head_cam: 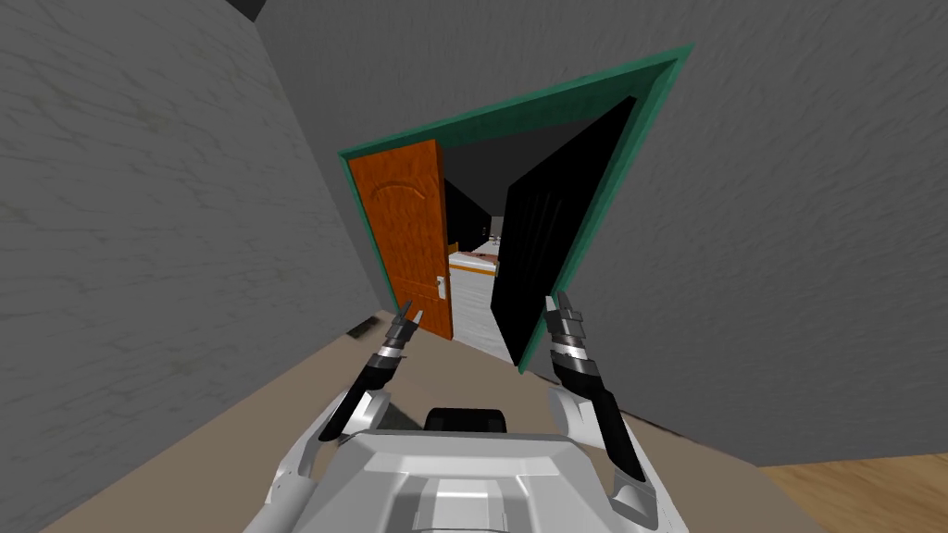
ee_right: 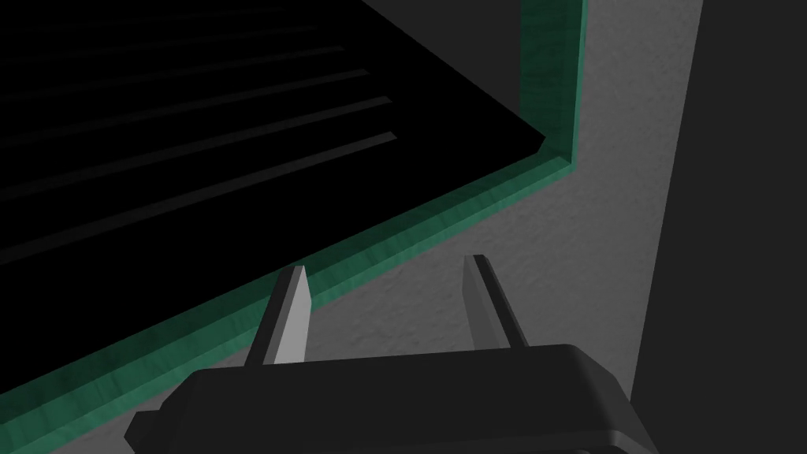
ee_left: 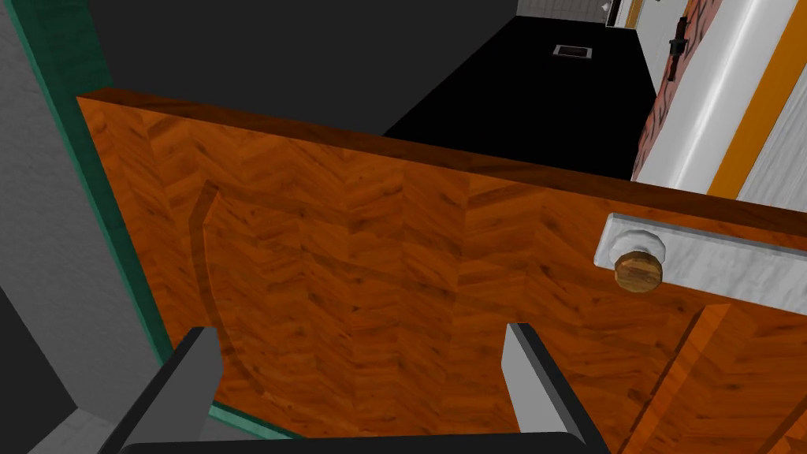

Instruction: Push the door open

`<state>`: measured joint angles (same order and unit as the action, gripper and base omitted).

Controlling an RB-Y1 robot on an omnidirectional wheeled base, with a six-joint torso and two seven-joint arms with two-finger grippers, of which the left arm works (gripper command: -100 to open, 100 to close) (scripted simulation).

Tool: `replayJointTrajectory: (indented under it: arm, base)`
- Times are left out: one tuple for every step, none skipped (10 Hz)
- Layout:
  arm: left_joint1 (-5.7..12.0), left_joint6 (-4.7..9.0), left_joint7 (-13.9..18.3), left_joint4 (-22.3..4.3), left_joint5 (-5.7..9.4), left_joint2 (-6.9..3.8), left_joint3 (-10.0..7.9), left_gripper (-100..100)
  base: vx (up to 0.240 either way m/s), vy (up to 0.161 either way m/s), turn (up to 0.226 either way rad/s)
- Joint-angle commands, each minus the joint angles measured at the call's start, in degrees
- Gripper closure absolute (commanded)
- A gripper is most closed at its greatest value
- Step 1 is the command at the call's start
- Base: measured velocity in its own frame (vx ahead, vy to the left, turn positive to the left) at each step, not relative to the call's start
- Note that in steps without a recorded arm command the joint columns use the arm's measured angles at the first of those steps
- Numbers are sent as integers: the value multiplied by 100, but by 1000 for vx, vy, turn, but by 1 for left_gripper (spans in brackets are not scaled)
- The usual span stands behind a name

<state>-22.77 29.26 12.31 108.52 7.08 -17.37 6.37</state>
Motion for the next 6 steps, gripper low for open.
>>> replayJointTrajectory:
  arm:
    - [53,45,54,-234,66,-147,47,-100]
    - [87,62,82,-369,105,-237,76,-100]
    - [121,80,111,-504,145,-327,104,-100]
    - [155,97,140,-639,185,-416,133,-100]
    - [189,114,168,-774,225,-505,161,-100]
    - [223,131,196,-905,264,-592,189,-100]
  base:
    - [95,34,-54]
    - [90,44,-64]
    - [96,53,-59]
    - [94,47,-71]
    - [97,38,-64]
    - [97,29,-72]
